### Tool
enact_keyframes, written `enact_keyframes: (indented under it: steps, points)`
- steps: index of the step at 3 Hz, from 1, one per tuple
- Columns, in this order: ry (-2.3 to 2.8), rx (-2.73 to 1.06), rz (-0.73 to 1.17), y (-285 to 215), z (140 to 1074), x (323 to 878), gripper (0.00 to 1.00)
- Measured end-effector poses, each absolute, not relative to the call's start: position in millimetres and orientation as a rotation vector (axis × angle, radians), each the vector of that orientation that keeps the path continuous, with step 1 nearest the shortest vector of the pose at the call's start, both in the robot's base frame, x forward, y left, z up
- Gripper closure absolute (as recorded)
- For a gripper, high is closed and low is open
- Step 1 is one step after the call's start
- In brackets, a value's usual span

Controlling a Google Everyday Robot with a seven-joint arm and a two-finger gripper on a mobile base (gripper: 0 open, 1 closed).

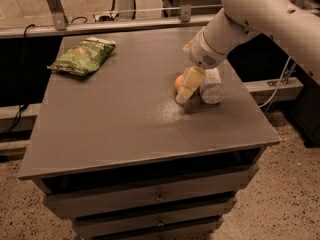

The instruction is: Move orange near blue plastic bottle

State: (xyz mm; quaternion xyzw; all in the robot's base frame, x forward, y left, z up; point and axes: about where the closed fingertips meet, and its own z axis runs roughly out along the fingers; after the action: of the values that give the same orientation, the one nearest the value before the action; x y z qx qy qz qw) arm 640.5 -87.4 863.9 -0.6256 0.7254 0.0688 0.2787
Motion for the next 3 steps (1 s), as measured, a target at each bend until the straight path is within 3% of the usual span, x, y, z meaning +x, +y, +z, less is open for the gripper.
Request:
enact_keyframes:
  steps: [3]
  points:
    - [1.929, -1.559, 0.139, -118.1, 884.1, 623.9, 0.0]
